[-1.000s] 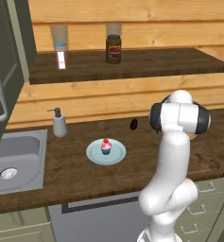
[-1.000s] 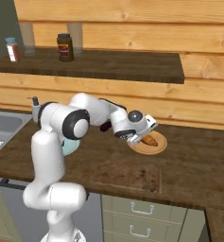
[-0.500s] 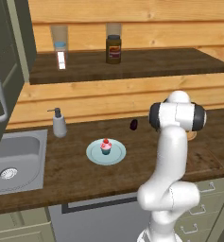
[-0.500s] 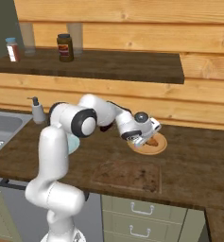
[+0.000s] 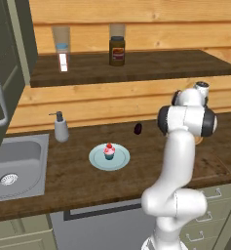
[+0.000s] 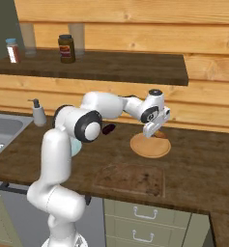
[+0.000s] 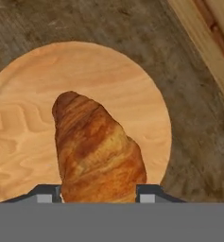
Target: From the different types of pastries on the counter, select a croissant and place it on the cutting board. Then retrieve a jar of jam from the cabinet and place it alongside the croissant on the cutting board.
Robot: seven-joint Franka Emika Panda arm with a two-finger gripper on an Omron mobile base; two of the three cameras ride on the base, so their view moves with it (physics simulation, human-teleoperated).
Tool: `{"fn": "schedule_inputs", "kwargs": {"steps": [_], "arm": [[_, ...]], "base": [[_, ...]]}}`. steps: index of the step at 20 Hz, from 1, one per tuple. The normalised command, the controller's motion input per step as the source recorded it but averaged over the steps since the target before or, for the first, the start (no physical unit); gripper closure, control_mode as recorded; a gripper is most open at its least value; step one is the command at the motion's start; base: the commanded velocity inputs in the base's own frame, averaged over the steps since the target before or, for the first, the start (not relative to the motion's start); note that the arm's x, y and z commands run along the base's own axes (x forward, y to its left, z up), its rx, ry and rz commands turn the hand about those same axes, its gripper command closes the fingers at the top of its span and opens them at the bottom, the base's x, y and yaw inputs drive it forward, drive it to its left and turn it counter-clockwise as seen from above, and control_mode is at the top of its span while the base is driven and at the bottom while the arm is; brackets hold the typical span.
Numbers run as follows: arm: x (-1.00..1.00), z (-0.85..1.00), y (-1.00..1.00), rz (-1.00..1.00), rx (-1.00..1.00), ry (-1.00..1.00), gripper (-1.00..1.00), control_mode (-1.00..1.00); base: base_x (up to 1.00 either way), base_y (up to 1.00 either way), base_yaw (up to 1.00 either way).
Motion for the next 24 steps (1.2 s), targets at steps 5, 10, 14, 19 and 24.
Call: {"fn": "schedule_inputs", "kwargs": {"steps": [5, 10, 14, 19, 24], "arm": [[-0.9, -0.14, 0.16, 0.06, 0.01, 0.03, 1.0, -1.0], [-0.97, -0.93, 0.62, 0.01, 0.03, 0.0, 1.0, -1.0], [-1.0, -0.65, 0.75, 0.0, 0.0, 0.0, 1.0, -1.0], [-0.98, 0.11, 0.18, 0.0, 0.0, -0.07, 1.0, -1.0], [-0.98, 0.17, 0.04, 0.03, 0.0, -0.02, 1.0, -1.0]], "base": [[0.0, 0.0, 0.0], [0.0, 0.0, 0.0], [0.0, 0.0, 0.0], [0.0, 0.0, 0.0], [0.0, 0.0, 0.0]]}}
